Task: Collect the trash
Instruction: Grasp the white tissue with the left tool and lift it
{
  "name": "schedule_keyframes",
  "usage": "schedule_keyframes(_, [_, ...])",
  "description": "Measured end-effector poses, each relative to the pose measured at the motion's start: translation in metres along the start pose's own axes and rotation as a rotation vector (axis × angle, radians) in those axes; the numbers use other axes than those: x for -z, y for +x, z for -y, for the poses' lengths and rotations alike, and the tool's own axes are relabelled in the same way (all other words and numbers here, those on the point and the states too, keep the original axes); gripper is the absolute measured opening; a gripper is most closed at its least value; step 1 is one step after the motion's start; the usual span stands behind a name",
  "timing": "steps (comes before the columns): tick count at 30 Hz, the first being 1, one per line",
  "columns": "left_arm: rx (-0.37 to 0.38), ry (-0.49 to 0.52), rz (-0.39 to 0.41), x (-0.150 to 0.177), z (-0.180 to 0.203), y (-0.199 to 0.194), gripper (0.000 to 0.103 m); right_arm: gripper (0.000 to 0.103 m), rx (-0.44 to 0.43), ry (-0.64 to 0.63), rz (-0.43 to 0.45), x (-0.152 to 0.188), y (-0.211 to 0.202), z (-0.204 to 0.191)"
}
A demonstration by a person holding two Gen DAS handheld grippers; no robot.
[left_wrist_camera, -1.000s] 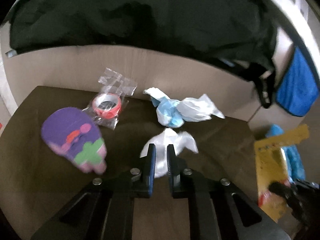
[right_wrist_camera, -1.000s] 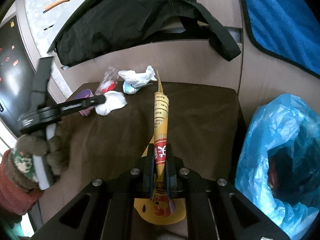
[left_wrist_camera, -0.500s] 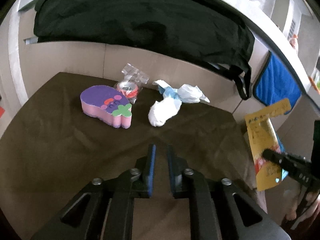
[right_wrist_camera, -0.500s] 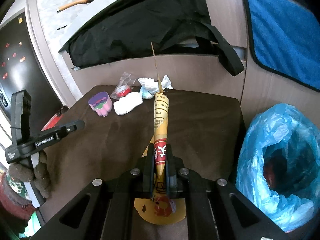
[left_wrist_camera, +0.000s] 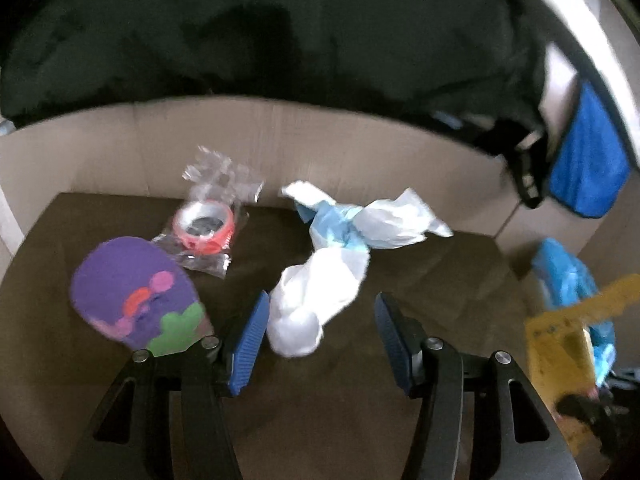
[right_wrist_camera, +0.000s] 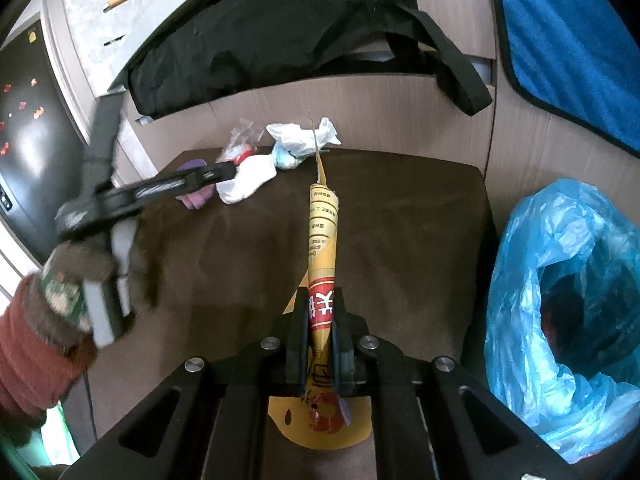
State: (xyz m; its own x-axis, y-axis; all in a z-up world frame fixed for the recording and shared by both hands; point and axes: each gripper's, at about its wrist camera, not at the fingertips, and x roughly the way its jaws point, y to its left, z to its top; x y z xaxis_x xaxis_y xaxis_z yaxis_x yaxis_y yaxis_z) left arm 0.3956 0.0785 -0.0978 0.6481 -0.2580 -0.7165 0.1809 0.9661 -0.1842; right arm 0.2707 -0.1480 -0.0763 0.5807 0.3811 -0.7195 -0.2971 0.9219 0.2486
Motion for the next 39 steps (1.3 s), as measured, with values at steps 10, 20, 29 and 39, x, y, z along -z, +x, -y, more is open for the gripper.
schedule_keyframes(10, [-0.063,0.012,-0.028,-0.002,0.007,0.023,0.017,0.009,-0.012,0.029,-0.039,0.005,0.021,0.015])
schedule_keyframes(20, [0.015,-0.014,0.003,0.047,0.002,-0.051,0.012,0.009,-0.01,-0.005,-0.036,-0.003,0.019,0.0])
schedule_keyframes(29, [0.033,-0.033,-0.013,0.091,0.003,-0.098,0.012,0.009,-0.001,-0.043,-0.035,-0.005,0.007,-0.017])
schedule_keyframes(39, [0.068,-0.022,-0.028,0.116,0.004,-0.104,0.048,0.009,0.007,-0.075,-0.065,0.008,-0.003,-0.033])
